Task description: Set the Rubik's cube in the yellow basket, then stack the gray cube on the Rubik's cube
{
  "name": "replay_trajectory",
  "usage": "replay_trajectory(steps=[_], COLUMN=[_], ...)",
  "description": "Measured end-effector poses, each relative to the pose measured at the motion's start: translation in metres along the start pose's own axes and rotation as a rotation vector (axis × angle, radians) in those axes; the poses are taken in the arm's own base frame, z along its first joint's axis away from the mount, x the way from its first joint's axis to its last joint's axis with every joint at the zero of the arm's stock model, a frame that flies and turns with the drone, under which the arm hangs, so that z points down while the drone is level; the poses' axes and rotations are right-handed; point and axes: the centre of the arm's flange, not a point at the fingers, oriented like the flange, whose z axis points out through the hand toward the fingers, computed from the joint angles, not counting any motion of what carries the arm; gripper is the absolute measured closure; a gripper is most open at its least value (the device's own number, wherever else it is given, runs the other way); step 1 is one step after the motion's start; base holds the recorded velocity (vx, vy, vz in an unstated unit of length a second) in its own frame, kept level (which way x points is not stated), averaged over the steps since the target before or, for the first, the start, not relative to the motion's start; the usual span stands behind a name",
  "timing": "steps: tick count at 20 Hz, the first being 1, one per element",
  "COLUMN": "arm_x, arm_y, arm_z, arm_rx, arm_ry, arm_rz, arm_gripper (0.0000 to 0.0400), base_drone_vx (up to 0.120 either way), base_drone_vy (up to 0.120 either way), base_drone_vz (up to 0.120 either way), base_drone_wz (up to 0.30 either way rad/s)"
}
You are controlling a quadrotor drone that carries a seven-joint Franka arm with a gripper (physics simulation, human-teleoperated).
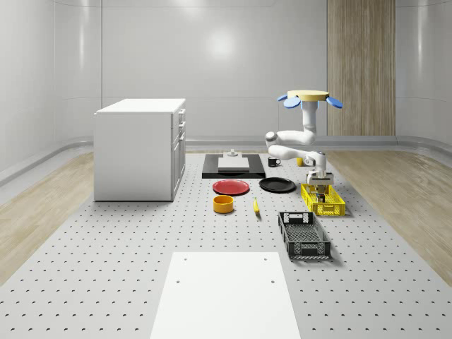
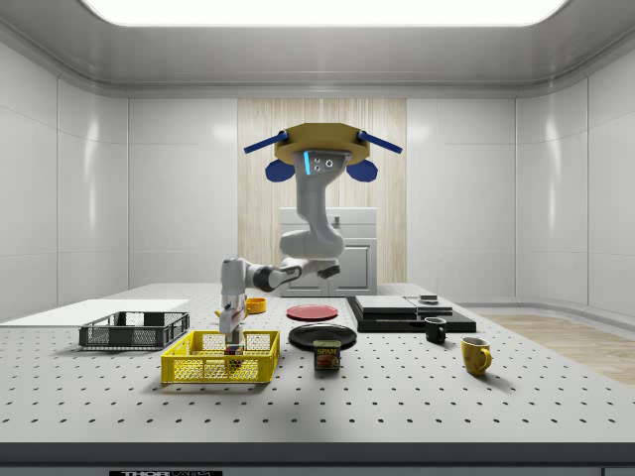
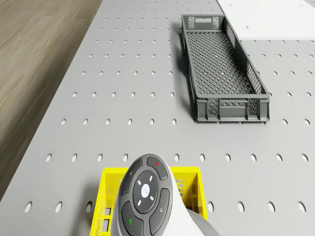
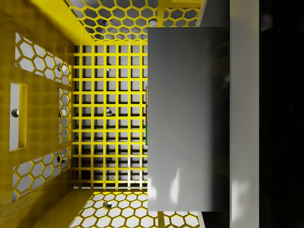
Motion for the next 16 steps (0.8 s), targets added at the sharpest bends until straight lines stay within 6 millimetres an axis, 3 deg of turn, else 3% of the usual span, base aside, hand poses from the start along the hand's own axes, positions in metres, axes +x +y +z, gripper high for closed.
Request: replay_trajectory(steps=[10,13,16], arm_x=[0.0022,0.0028,0.0031], arm_y=[0.0027,0.0033,0.0036], arm_z=[0.0063,0.0067,0.0029], arm_rx=[0.000,0.000,0.000], arm_ry=[0.000,0.000,0.000], arm_rz=[0.000,0.000,0.000], arm_gripper=[0.0150,0.0071,0.0033], base_drone_vx=[0.000,0.000,0.000], base_drone_vy=[0.000,0.000,0.000], base_drone_vz=[0.000,0.000,0.000], base_drone_wz=[0.000,0.000,0.000])
